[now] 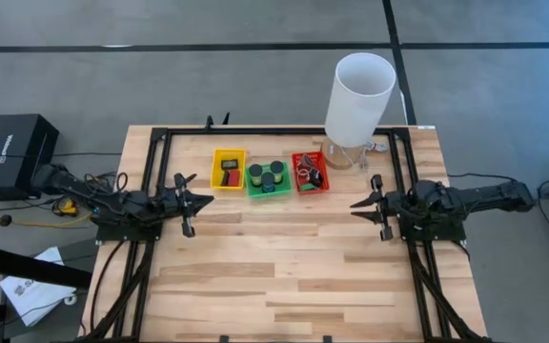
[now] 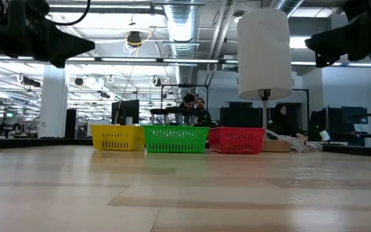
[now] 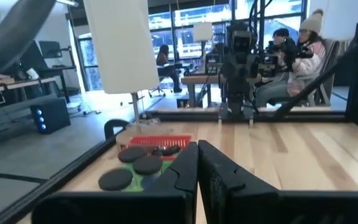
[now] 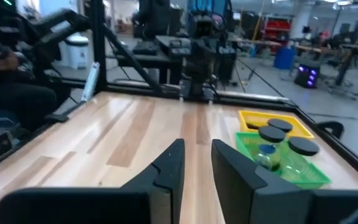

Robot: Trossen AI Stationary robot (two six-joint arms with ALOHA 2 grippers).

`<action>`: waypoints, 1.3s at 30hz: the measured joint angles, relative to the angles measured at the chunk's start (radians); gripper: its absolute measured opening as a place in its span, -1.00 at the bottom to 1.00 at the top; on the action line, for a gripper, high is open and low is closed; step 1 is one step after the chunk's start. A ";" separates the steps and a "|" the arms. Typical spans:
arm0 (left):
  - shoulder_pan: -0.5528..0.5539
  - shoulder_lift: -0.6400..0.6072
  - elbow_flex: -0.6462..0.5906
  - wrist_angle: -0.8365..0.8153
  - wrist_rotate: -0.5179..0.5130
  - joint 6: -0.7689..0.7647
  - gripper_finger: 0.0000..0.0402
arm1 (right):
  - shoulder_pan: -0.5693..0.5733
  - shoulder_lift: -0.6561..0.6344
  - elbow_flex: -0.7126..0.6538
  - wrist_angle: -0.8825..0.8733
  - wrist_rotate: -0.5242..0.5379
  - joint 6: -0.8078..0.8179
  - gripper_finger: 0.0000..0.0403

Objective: Pick & Place Office items
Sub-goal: Return to Home Position

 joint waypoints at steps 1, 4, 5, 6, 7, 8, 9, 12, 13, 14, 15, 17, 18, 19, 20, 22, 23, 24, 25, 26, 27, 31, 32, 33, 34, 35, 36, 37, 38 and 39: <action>0.000 -0.009 -0.010 -0.002 0.000 -0.004 -1.00 | -0.002 -0.019 -0.015 0.003 -0.010 0.000 -0.65; -0.001 -0.026 -0.012 -0.008 0.000 -0.013 -1.00 | -0.003 -0.089 -0.056 -0.001 -0.022 -0.001 -0.65; -0.001 -0.030 -0.012 -0.007 0.000 0.002 -1.00 | -0.004 -0.114 -0.060 -0.013 -0.022 -0.007 -0.65; -0.001 -0.036 -0.012 -0.007 0.000 0.019 -0.99 | -0.004 -0.138 -0.063 -0.026 -0.022 -0.015 -0.65; -0.001 -0.041 -0.012 -0.007 0.000 0.034 -0.99 | -0.004 -0.163 -0.063 -0.038 -0.022 -0.016 -0.65; -0.001 -0.045 -0.012 -0.007 0.000 0.050 -0.99 | -0.004 -0.187 -0.062 -0.054 -0.022 -0.016 -0.65; -0.001 -0.049 -0.012 -0.007 0.000 0.059 -0.99 | -0.004 -0.213 -0.062 -0.080 -0.022 -0.016 -0.65; -0.001 -0.057 -0.013 -0.008 0.000 0.077 -0.99 | -0.002 -0.236 -0.061 -0.151 -0.022 -0.014 -0.65; -0.001 -0.060 -0.012 -0.011 0.000 0.077 -0.99 | -0.002 -0.236 -0.061 -0.160 -0.022 -0.013 -0.65; -0.001 -0.061 -0.012 -0.015 0.000 0.077 -0.98 | -0.002 -0.235 -0.060 -0.155 -0.022 -0.015 -0.65; -0.001 -0.060 -0.012 -0.019 0.000 0.078 -0.98 | -0.003 -0.235 -0.058 -0.156 -0.022 -0.016 -0.65; -0.001 -0.060 -0.012 -0.027 0.000 0.078 -0.99 | -0.003 -0.235 -0.059 -0.180 -0.021 -0.016 -0.65; -0.001 -0.060 -0.013 -0.035 0.000 0.078 -0.99 | -0.003 -0.235 -0.060 -0.181 -0.021 -0.016 -0.65; -0.001 -0.060 -0.012 -0.047 0.000 0.076 -0.99 | -0.003 -0.235 -0.060 -0.174 -0.020 -0.020 -0.65; -0.001 -0.059 -0.012 -0.059 0.000 0.072 -0.99 | -0.003 -0.235 -0.059 -0.174 -0.020 -0.024 -0.65; -0.001 -0.057 -0.012 -0.073 0.000 0.052 -0.99 | -0.003 -0.233 -0.059 -0.203 -0.019 -0.023 -0.65; -0.001 -0.057 -0.012 -0.083 0.000 0.043 -0.99 | -0.003 -0.231 -0.059 -0.218 -0.019 -0.018 -0.65; -0.001 -0.056 -0.012 -0.089 0.000 0.027 -0.98 | -0.003 -0.231 -0.059 -0.231 -0.019 -0.012 -0.65; -0.001 -0.056 -0.012 -0.094 0.000 0.018 -0.98 | -0.003 -0.232 -0.059 -0.242 -0.019 -0.008 -0.65; -0.001 -0.056 -0.012 -0.100 0.000 0.007 -0.99 | -0.003 -0.233 -0.059 -0.252 -0.019 -0.010 -0.65; -0.001 -0.057 -0.012 -0.103 0.000 -0.001 -0.99 | -0.003 -0.234 -0.059 -0.254 -0.019 -0.013 -0.65; -0.001 -0.039 -0.012 -0.108 0.000 -0.005 -0.98 | -0.003 -0.233 -0.058 -0.253 -0.019 -0.016 -0.65; -0.001 -0.033 -0.012 -0.107 0.000 -0.010 -0.98 | -0.003 -0.233 -0.058 -0.252 -0.019 -0.016 -0.65; -0.001 -0.027 -0.012 -0.106 0.000 -0.017 -0.98 | -0.003 -0.233 -0.058 -0.252 -0.019 -0.016 -0.65; -0.001 -0.021 -0.012 -0.106 0.000 -0.023 -0.97 | -0.003 -0.233 -0.058 -0.252 -0.019 -0.016 -0.65; -0.001 -0.016 -0.012 -0.106 0.000 -0.024 -0.97 | -0.003 -0.233 -0.058 -0.252 -0.019 -0.016 -0.65; -0.001 -0.012 -0.012 -0.106 0.000 -0.022 -0.97 | -0.003 -0.233 -0.058 -0.253 -0.019 -0.016 -0.65; -0.001 -0.009 -0.012 -0.105 0.000 -0.022 -0.97 | -0.003 -0.233 -0.058 -0.253 -0.019 -0.016 -0.65; -0.001 -0.006 -0.012 -0.105 0.000 -0.022 -0.97 | -0.003 -0.233 -0.058 -0.253 -0.019 -0.016 -0.65; -0.001 -0.003 -0.012 -0.105 0.000 -0.022 -0.97 | -0.003 -0.233 -0.058 -0.253 -0.019 -0.016 -0.65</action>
